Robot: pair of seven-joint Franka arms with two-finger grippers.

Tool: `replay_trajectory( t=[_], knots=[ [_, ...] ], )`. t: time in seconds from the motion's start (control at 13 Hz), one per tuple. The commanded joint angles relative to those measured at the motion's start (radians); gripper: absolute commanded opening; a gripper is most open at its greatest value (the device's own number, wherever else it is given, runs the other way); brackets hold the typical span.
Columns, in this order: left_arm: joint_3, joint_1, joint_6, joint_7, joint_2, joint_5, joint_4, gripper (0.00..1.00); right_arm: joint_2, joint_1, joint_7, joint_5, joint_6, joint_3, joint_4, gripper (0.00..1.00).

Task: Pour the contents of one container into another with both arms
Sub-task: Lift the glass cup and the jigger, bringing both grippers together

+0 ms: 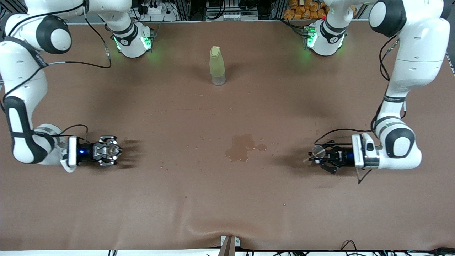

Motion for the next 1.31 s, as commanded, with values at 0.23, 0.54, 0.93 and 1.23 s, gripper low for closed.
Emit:
replay_trajectory(
  t=[0.23, 0.54, 0.93, 1.23],
  knots=[
    [0.003, -0.176, 0.143, -0.082, -0.005, -0.163, -0.001, 0.00, -0.012, 0.120, 0.092, 0.038, 0.054, -0.001, 0.035, 0.00],
    [0.003, -0.308, 0.281, -0.104, -0.001, -0.310, -0.001, 0.00, -0.041, 0.220, 0.147, 0.098, 0.076, 0.000, 0.021, 0.00],
    [0.003, -0.441, 0.455, -0.112, -0.001, -0.387, 0.005, 0.00, -0.233, 0.309, 0.146, 0.227, 0.186, 0.007, -0.176, 0.00],
    [0.005, -0.542, 0.588, -0.109, 0.019, -0.450, 0.030, 0.00, -0.430, 0.378, 0.149, 0.385, 0.301, 0.007, -0.429, 0.00]
  ],
)
